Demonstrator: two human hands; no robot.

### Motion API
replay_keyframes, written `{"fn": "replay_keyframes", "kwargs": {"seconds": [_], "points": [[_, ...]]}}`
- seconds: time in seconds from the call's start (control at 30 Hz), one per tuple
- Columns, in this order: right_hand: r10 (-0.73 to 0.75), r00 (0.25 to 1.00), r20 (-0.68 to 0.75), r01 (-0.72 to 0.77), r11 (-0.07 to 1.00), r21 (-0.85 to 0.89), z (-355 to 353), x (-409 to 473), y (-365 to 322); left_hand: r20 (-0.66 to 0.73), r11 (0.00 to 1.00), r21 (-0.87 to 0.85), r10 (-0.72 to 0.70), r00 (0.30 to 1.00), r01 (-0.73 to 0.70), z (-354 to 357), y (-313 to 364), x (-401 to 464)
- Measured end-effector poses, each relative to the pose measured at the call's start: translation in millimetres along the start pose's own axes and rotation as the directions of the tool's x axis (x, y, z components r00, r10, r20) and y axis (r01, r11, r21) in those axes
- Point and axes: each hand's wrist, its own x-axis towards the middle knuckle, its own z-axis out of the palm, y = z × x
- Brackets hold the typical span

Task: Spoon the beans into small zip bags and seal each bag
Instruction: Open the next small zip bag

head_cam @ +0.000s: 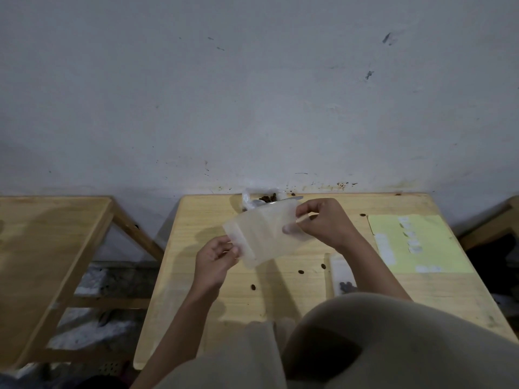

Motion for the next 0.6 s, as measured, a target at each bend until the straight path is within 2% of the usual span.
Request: {"fn": "replay_keyframes", "kwargs": {"seconds": [0.17,0.27,0.33,0.4,0.47,0.53,0.6], "points": [[0.009,1.000,0.022,-0.009,1.000,0.018,-3,4,6,-0.026,0.998,0.015,0.059,0.998,-0.058,-7,-4,9],[0.016,0.998,0.054,-0.014,0.999,-0.044,1,7,9,-0.053,0.997,0.056,0.048,0.997,-0.045,-10,-5,11],[0.022,0.996,0.086,-0.013,0.994,-0.112,2,9,9,-0.068,0.990,0.138,0.033,0.997,-0.024,-6,-5,8],[0.045,0.992,0.115,-0.024,0.983,-0.184,3,11,9,-0.073,0.956,0.286,0.092,0.993,-0.067,0,-7,2],[0.070,0.987,0.142,-0.032,0.967,-0.254,7,13,12,0.000,0.866,0.450,0.246,0.969,-0.220,8,-6,-7],[0.082,0.982,0.169,-0.028,0.953,-0.301,14,15,16,0.159,0.698,0.585,0.400,0.903,-0.412,19,-4,-12],[0.083,0.977,0.195,-0.022,0.955,-0.296,21,16,21,0.289,0.524,0.669,0.468,0.835,-0.526,30,-4,-11]]}}
